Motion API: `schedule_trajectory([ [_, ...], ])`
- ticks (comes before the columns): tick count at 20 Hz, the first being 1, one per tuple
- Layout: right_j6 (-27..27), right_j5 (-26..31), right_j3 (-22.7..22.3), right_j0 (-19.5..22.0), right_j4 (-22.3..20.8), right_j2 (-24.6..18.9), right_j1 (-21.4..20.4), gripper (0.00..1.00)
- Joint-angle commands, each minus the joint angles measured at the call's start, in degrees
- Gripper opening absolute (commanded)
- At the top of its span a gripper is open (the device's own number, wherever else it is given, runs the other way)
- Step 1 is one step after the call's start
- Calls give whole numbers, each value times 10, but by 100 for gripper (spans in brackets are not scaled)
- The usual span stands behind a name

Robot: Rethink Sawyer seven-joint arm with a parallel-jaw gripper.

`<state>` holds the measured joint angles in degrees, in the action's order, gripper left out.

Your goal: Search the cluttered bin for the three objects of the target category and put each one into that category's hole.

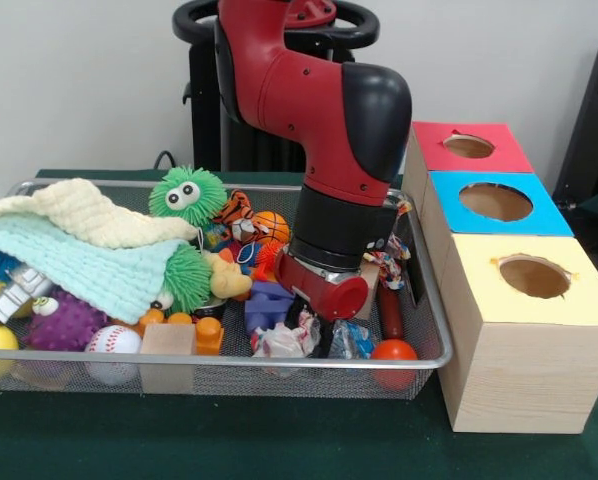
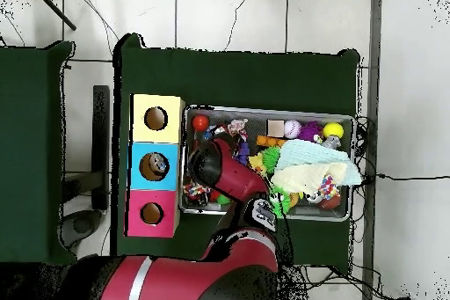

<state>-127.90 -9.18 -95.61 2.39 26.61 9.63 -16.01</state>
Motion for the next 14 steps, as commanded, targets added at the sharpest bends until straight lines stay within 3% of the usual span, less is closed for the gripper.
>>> schedule_trajectory([
  [1,-160,9,-55,28,34,-87,13,100],
  [8,-160,34,-72,37,47,-119,3,100],
  [14,-165,43,-95,67,48,-175,-3,100],
])
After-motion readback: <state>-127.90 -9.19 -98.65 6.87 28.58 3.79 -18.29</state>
